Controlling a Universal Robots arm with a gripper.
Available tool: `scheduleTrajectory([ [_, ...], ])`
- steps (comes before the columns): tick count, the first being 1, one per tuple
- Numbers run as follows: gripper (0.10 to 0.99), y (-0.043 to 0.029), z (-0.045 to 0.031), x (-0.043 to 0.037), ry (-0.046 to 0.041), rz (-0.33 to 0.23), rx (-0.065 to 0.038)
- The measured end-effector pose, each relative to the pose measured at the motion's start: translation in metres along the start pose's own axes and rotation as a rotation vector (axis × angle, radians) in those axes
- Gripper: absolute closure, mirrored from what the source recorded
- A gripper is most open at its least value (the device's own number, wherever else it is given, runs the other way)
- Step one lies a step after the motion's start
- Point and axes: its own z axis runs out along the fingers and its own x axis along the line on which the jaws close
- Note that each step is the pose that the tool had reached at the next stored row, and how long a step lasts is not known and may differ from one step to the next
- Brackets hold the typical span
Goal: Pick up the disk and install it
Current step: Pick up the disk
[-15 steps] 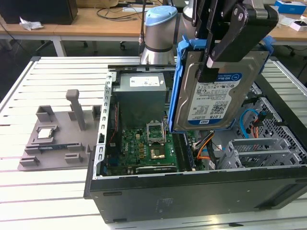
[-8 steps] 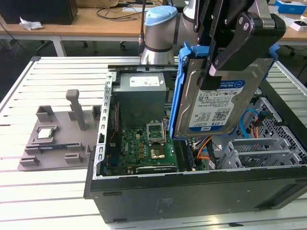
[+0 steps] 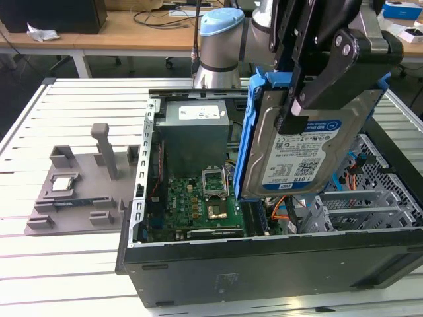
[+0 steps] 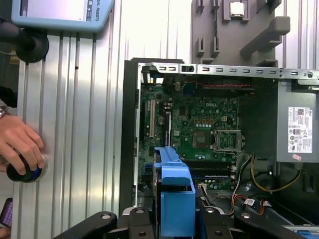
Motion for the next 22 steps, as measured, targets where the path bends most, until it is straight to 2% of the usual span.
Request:
scheduleTrajectory([
  [8,0.718,0.0006,0.0018,0.0167,0.0000,0.000,0.000],
  [14,0.718,-0.0003,0.0018,0.0143,-0.0015,0.000,0.000],
  [16,0.718,-0.0080,0.0020,0.0107,-0.0014,0.000,0.000],
  [22,0.718,-0.0411,0.0040,0.0079,-0.0019,0.000,-0.009],
])
